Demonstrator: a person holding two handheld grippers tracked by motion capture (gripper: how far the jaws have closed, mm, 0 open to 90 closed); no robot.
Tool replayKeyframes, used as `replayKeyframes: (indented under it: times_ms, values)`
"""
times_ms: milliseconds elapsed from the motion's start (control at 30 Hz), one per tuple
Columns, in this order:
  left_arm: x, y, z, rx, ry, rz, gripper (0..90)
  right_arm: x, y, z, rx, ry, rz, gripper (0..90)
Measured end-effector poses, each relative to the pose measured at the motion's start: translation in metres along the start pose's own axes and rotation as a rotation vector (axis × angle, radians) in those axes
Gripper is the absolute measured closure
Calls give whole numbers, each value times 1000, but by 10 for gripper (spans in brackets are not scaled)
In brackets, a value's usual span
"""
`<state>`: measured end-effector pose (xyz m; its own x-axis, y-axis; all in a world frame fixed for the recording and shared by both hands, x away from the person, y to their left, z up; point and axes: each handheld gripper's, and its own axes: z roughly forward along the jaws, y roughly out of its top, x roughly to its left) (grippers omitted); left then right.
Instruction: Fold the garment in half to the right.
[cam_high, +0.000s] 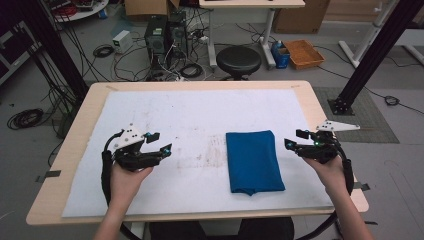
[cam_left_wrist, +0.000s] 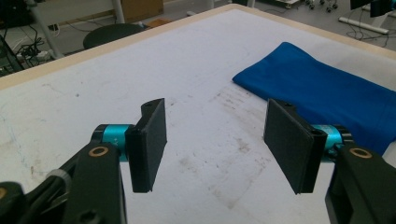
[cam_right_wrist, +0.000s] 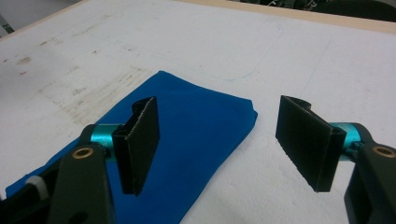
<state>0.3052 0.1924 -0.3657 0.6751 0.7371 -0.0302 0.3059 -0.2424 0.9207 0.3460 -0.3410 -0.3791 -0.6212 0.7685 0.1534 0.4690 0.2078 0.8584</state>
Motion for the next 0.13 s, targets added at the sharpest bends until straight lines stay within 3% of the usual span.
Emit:
replayKeyframes:
  times_ms: [133]
  values:
    - [0,-1,1,2,2,-2,392,-2,-1,1,3,-2,3,303]
